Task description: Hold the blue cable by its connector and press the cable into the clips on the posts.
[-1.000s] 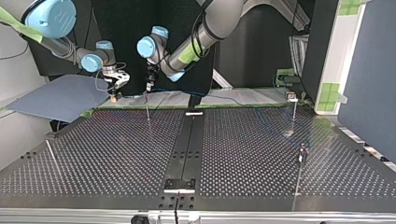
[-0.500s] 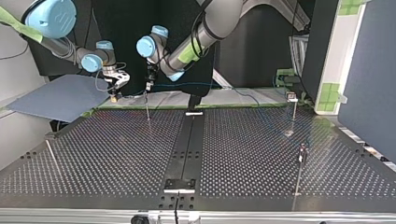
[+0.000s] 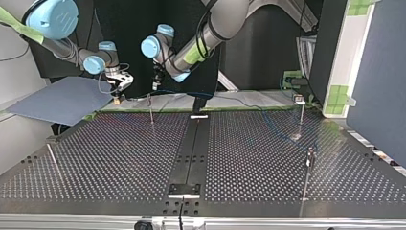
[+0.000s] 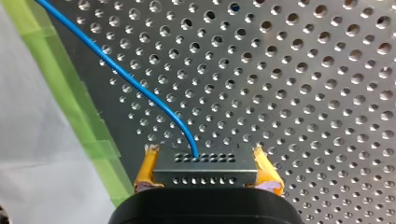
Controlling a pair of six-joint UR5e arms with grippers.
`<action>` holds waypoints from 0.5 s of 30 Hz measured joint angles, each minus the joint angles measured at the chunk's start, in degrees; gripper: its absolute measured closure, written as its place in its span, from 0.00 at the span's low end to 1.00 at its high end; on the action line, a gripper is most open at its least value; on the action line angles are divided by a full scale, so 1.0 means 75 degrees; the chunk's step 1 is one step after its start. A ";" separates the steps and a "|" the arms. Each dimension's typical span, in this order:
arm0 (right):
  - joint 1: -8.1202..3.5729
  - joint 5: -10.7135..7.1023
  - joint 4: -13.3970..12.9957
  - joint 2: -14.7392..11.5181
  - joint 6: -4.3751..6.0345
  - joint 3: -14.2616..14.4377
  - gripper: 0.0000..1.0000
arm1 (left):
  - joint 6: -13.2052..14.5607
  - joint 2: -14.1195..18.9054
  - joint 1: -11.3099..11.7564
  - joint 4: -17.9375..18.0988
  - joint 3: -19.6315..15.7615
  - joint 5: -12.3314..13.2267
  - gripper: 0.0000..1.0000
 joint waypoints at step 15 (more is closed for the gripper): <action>0.0010 -0.0037 0.0203 -0.0114 -0.0789 0.0535 1.00 | 0.0138 0.0601 -0.0209 -0.0183 -0.0982 -0.0279 0.00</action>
